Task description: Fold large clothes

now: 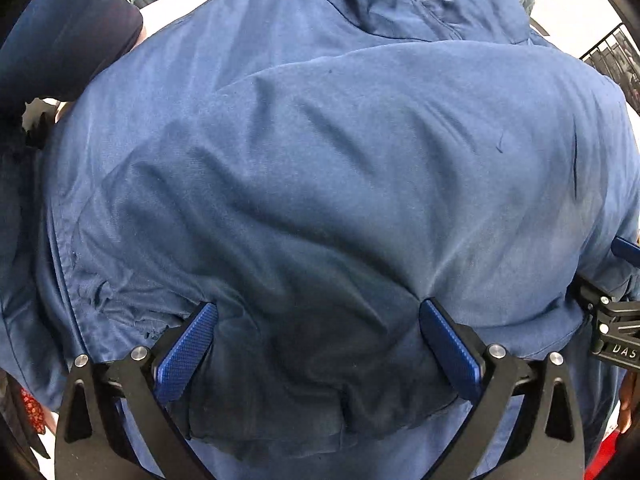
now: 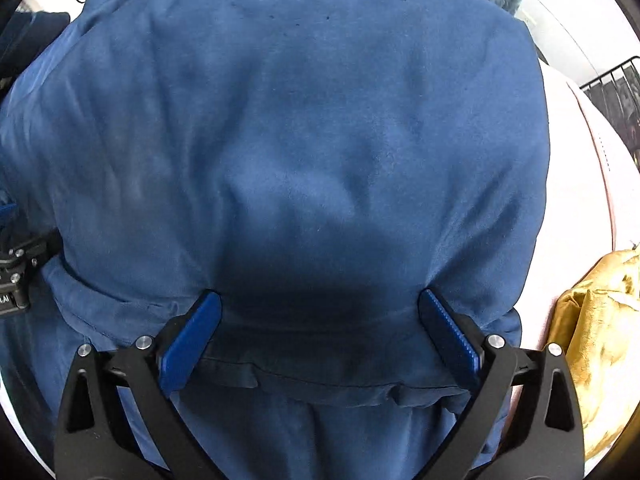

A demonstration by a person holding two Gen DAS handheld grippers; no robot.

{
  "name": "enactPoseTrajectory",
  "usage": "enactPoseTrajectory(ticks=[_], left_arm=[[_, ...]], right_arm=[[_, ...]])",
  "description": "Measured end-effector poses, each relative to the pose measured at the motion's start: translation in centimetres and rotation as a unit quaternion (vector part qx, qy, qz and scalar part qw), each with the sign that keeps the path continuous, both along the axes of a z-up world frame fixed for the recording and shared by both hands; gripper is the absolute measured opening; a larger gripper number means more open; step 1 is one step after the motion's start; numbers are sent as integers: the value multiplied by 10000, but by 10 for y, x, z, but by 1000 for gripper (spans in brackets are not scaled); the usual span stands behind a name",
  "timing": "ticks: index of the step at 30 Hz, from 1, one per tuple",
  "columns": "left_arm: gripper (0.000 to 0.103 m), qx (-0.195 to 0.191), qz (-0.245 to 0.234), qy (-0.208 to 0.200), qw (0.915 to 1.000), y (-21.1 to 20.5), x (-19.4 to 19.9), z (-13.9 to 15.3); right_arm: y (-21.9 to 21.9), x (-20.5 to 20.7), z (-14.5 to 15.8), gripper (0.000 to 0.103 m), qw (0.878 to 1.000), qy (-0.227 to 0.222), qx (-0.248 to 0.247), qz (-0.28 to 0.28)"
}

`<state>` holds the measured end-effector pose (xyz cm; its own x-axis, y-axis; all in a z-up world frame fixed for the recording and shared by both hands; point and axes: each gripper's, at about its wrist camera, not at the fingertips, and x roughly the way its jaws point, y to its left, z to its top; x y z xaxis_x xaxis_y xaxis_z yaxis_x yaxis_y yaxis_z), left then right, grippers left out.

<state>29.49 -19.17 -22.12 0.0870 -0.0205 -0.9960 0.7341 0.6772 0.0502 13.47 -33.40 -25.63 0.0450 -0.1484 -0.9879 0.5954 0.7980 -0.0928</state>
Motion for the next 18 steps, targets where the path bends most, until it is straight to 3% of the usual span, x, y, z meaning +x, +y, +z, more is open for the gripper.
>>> enactPoseTrajectory(ticks=[6, 10, 14, 18], left_arm=[[99, -75, -41, -69, 9999, 7, -1, 4], [98, -70, -173, -235, 9996, 27, -28, 30], [97, -250, -273, -712, 9968, 44, -46, 62], [97, -592, 15, -918, 9940, 80, -59, 94]], right_arm=[[-2, -8, 2, 98, 9999, -101, -40, 28], [-1, 3, 16, 98, 9999, 75, 6, -118], [18, -14, 44, 98, 9988, -400, 120, -245], [46, -33, 59, 98, 9971, -635, 383, -160]])
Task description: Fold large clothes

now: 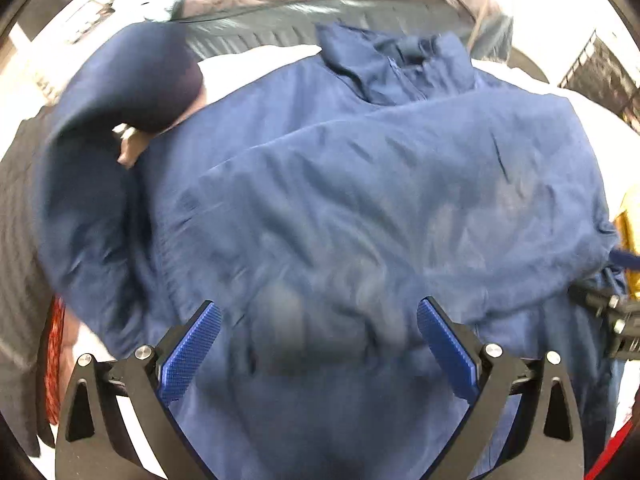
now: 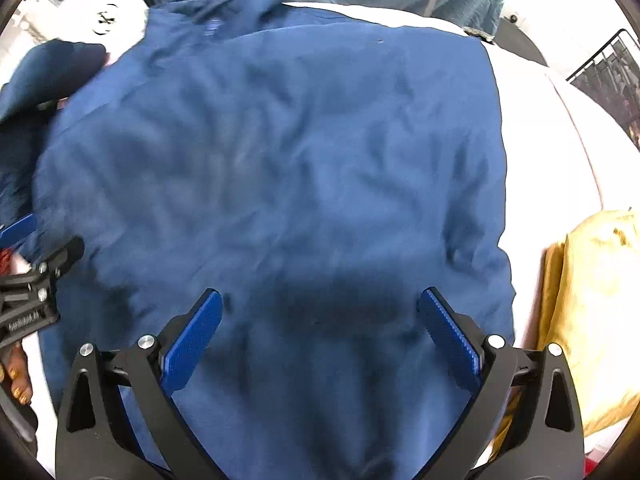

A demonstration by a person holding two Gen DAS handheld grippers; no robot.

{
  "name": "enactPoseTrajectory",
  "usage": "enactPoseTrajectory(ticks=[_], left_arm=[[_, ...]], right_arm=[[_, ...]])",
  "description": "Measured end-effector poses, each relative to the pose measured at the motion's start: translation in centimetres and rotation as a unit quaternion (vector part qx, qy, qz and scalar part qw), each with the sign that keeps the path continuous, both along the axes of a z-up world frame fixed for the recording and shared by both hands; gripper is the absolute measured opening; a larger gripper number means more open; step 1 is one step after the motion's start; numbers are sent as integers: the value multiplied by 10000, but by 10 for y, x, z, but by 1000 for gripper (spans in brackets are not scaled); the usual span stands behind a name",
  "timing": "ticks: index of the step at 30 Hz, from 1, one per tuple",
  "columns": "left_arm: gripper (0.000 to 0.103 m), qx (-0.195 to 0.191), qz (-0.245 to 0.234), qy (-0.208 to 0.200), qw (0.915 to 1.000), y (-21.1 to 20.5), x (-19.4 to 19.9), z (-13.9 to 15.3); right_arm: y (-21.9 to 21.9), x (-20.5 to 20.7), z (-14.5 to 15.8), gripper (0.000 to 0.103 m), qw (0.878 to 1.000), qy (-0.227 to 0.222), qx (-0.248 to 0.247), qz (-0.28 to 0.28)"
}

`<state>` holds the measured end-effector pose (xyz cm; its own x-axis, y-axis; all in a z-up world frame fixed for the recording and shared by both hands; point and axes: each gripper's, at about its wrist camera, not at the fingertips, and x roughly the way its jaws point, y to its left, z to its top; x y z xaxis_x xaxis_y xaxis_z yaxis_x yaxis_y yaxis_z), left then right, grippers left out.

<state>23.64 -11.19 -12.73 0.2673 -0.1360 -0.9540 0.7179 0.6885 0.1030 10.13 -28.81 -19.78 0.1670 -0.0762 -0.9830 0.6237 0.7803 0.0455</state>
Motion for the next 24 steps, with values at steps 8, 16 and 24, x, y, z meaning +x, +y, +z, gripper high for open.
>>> enactPoseTrajectory(ticks=[8, 16, 24], left_arm=[[97, 27, 19, -919, 9958, 35, 22, 40], [97, 578, -236, -2191, 9737, -19, 120, 78], [69, 1737, -431, -1713, 9688, -48, 182, 25]], right_arm=[[57, -30, -25, 98, 9972, 418, 452, 426], [71, -27, 8, 98, 9984, 269, 108, 495], [50, -32, 39, 98, 9997, 187, -36, 157]])
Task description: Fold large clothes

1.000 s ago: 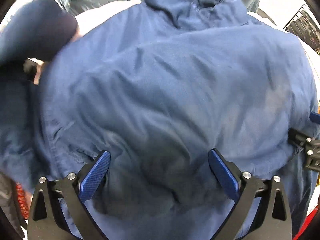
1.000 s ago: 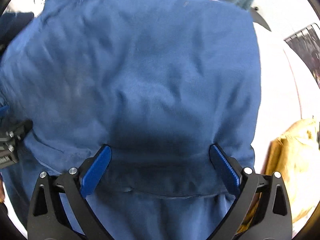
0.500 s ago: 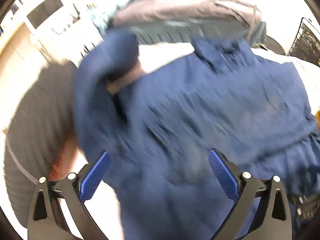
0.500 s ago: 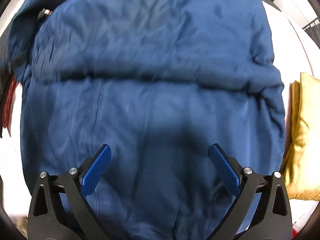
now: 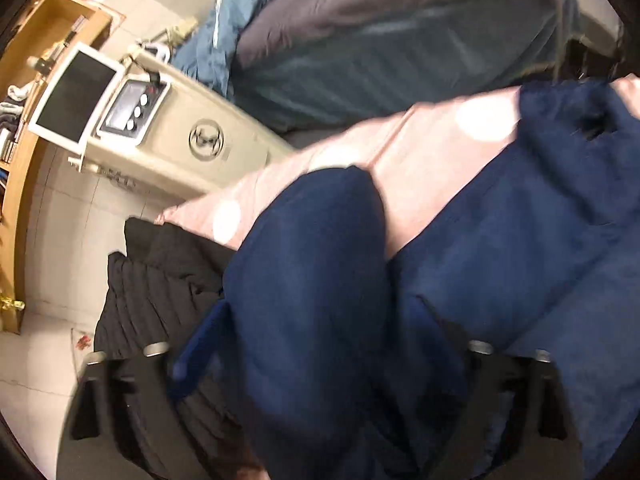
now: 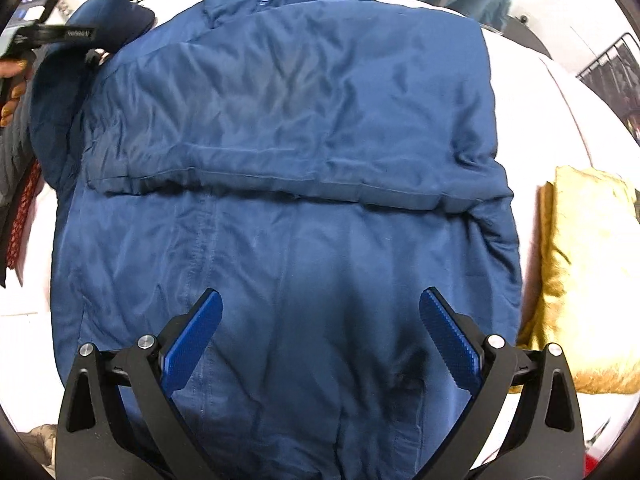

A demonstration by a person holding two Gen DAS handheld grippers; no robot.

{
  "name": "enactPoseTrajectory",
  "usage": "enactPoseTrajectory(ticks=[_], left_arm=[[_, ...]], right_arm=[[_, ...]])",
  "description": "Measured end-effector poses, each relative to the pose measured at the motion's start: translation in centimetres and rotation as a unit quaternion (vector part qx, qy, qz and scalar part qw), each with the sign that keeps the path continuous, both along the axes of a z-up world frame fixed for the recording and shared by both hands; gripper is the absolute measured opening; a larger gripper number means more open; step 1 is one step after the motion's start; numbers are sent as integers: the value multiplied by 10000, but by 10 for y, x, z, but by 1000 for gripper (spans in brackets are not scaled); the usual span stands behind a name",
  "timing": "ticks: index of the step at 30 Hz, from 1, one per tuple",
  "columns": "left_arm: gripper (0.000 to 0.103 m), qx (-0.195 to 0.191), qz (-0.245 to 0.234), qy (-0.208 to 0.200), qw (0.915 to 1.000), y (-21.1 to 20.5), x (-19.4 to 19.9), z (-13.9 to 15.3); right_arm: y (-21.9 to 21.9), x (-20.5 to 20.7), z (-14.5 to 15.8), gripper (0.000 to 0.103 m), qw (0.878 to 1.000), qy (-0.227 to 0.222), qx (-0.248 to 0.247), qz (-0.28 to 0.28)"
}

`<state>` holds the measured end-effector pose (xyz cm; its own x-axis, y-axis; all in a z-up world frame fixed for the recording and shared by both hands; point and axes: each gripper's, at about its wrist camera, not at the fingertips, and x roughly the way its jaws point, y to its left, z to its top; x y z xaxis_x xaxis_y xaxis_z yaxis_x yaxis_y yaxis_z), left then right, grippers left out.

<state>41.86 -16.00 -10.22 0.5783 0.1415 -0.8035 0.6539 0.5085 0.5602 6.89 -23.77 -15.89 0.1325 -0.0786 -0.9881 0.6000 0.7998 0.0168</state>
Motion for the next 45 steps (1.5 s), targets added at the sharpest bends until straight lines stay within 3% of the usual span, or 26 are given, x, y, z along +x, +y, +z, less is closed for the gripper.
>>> enactPoseTrajectory(ticks=[1, 2, 5, 7, 8, 10, 11, 12, 13, 15, 16, 17, 18, 19, 21, 22, 24, 25, 26, 28, 31, 37, 39, 42, 45], left_arm=[[50, 87, 116, 113, 9998, 4, 7, -5], [41, 26, 188, 210, 9996, 10, 10, -4], [22, -426, 369, 434, 9975, 29, 18, 12], [18, -986, 632, 724, 9905, 42, 23, 29], [16, -1326, 737, 913, 9842, 49, 25, 39], [14, -2383, 825, 1487, 9562, 69, 27, 68], [14, -2860, 789, 1739, 9390, 78, 25, 81], [14, -3389, 678, 2026, 9162, 89, 22, 94], [14, -4126, 383, 2429, 8771, 105, 14, 112], [14, -5060, -192, 2974, 8094, 129, -1, 132], [14, -5566, -452, 3355, 7587, 145, -9, 138], [14, -5782, -585, 3655, 7271, 152, -12, 136], [15, -5854, -626, 3799, 7135, 156, -15, 133], [17, -5741, -603, 3903, 7172, 156, -21, 123], [19, -5222, -501, 4153, 7432, 144, -34, 100], [19, -4744, -474, 4294, 7670, 132, -45, 81], [32, -4070, -451, 4421, 7981, 111, -63, 50], [51, -3633, -284, 4446, 8182, 97, -72, 28], [60, -3334, -156, 4396, 8339, 89, -76, 12], [68, -3064, -47, 4096, 8592, 77, -87, -6], [86, -3066, 120, 3791, 8730, 68, -88, -6], [93, -3117, 81, 3208, 8944, 78, -95, 31], [96, -3290, 147, 3022, 8946, 87, -94, 44], [96, -3629, 528, 2987, 8811, 118, -86, 57], [96, -3643, 937, 2888, 8804, 146, -83, 56]], right_arm=[[0, -1, 0, 98, 10000, 13, -7, -18], [0, -3, -1, 98, 10000, 31, -29, -33], [1, -12, -6, 98, 10000, 37, -50, -49], [2, -9, -7, 98, 10000, 39, -40, -30], [3, -6, -8, 98, 10000, 32, -37, -22], [3, 1, -6, 98, 10000, -54, -20, 7], [4, 5, -4, 98, 9999, -106, -4, 19], [5, 10, 0, 98, 9998, -190, 31, 47], [4, 17, 4, 98, 9994, -312, 81, 83], [6, 29, 13, 98, 9981, -566, 185, 146], [6, 35, 17, 98, 9972, -678, 245, 180], [7, 44, 20, 98, 9963, -771, 309, 214], [8, 51, 21, 98, 9953, -861, 370, 235], [8, 56, 21, 98, 9948, -905, 411, 241], [9, 69, 19, 98, 9933, -984, 577, 181], [9, 73, 17, 98, 9926, -1008, 663, 103], [6, 78, 10, 98, 9905, -1043, 885, -107], [4, 80, 4, 98, 9897, -1019, 991, -194], [2, 80, -3, 98, 9893, -925, 1090, -299], [-1, 77, -11, 98, 9891, -815, 1137, -462], [-6, 68, -11, 98, 9900, -753, 1058, -545], [-27, 47, -17, 98, 9903, -733, 831, -841], [-32, 46, -21, 98, 9899, -761, 854, -839], [-31, 58, -29, 98, 9910, -763, 899, -637], [-22, 82, -37, 98, 9918, -764, 979, -297]])
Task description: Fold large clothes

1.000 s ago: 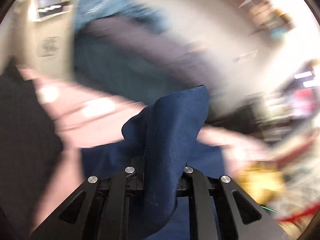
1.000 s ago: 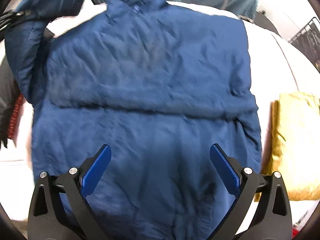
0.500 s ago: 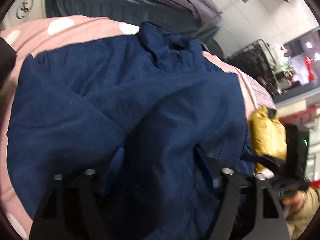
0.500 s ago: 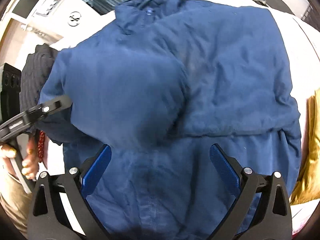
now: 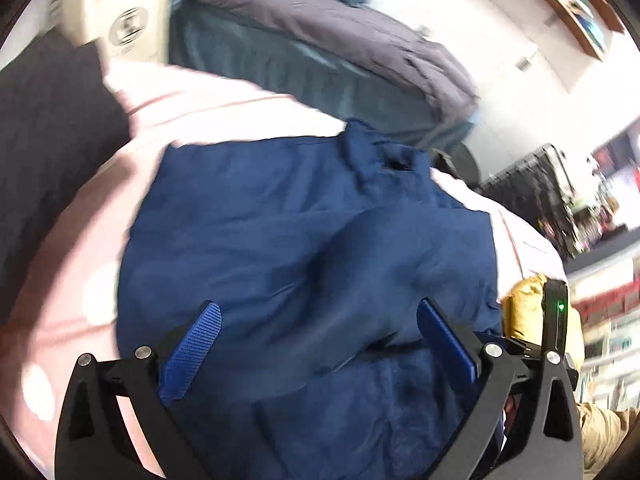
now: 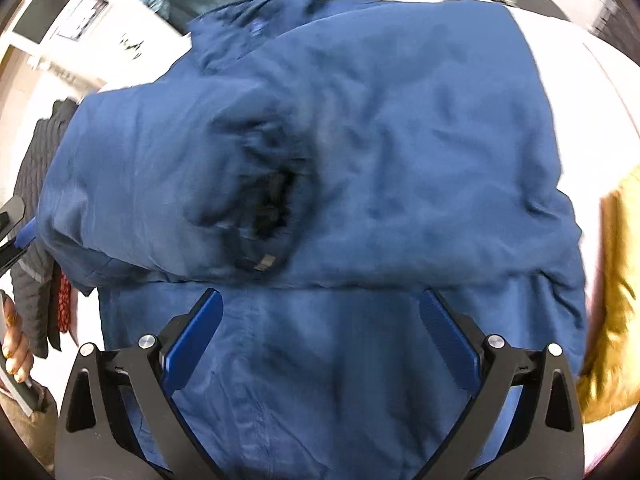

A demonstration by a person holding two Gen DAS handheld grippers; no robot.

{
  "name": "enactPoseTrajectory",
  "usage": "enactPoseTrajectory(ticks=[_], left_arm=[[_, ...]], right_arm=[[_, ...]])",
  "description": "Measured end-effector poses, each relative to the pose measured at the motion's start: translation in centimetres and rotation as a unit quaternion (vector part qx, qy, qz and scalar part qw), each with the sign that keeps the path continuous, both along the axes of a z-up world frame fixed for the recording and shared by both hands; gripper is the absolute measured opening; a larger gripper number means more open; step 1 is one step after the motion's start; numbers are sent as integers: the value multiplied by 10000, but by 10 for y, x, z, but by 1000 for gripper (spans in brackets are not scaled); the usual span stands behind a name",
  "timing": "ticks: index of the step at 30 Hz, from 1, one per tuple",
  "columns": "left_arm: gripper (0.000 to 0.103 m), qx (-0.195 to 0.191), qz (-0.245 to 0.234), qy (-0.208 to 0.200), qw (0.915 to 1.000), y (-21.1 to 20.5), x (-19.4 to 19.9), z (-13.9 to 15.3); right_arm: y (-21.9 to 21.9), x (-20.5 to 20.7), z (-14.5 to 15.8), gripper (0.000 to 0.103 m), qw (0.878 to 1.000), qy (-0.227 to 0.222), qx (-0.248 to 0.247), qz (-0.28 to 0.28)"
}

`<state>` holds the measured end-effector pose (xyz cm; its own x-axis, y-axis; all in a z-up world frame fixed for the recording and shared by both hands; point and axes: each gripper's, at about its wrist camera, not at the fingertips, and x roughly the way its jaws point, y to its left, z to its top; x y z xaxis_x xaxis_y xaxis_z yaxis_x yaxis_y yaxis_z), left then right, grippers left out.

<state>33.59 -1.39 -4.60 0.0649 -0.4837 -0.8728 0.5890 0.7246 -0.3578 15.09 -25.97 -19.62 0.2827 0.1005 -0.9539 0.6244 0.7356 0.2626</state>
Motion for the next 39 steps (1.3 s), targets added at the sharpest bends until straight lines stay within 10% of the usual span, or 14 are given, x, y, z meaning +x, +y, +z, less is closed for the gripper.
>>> enactPoseTrajectory(ticks=[4, 8, 11, 24, 39], left_arm=[[96, 190, 335, 46, 9992, 33, -3, -6], [96, 368, 651, 153, 9971, 61, -9, -19], [96, 493, 796, 112, 9955, 73, -13, -22], [96, 411, 1070, -355, 9928, 72, -6, 4], [96, 1000, 1280, -539, 9852, 74, 3, -8]], right_arm=[[10, 33, -11, 90, 9990, 70, -324, 315], [20, 55, -15, 33, 9979, 162, -179, 604], [27, 61, 3, 22, 9975, -18, -267, 652], [3, 36, 181, 19, 9772, -1915, -637, 653], [-70, -22, 42, 19, 9977, 176, 120, -636]])
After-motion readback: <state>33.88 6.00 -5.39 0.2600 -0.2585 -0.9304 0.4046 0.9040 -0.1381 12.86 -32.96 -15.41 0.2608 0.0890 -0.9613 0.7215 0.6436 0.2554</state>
